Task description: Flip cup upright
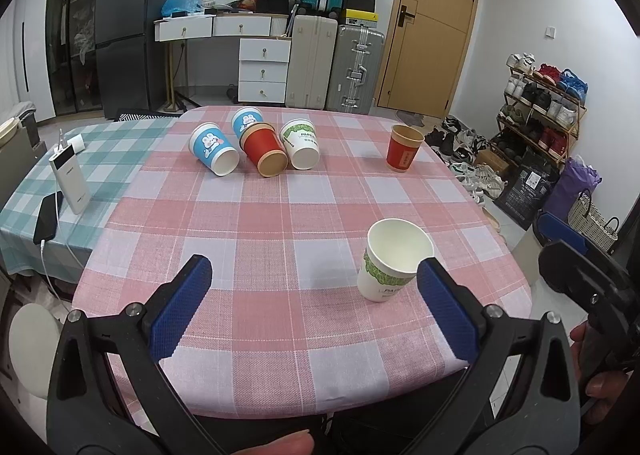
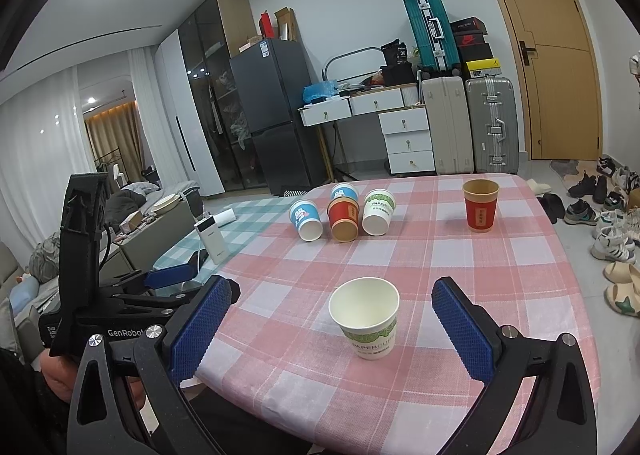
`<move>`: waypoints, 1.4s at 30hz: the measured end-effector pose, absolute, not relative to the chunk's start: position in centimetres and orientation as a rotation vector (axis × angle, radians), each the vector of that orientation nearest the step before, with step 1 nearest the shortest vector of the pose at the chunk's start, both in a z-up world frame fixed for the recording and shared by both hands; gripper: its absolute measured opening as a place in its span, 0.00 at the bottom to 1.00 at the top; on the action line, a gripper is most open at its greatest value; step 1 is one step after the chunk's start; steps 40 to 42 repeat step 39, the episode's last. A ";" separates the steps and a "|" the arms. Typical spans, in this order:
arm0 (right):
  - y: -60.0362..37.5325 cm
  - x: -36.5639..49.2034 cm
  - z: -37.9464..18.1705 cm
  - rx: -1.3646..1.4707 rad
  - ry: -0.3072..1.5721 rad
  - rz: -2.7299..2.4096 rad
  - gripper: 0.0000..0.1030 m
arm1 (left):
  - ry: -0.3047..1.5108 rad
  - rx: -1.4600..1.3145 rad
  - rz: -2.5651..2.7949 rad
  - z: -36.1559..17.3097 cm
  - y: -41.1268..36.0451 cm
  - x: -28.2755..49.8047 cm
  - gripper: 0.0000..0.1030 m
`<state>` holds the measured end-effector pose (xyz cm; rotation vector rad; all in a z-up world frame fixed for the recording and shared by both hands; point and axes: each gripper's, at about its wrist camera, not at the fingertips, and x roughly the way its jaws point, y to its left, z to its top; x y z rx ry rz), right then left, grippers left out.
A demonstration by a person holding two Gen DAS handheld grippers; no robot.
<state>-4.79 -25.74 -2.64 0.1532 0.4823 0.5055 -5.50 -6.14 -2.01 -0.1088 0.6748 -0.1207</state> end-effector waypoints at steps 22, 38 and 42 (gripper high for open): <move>-25.8 -4.9 -3.6 0.163 0.493 0.500 1.00 | 0.677 -0.105 -0.122 -2.1 -6.2 -5.4 1.00; -26.5 -4.4 -4.7 0.189 0.524 0.492 1.00 | 0.679 -0.082 -0.153 -3.1 -7.1 -5.6 1.00; -26.5 -4.3 -5.0 0.188 0.533 0.495 1.00 | 0.676 -0.084 -0.151 -3.2 -7.2 -5.5 1.00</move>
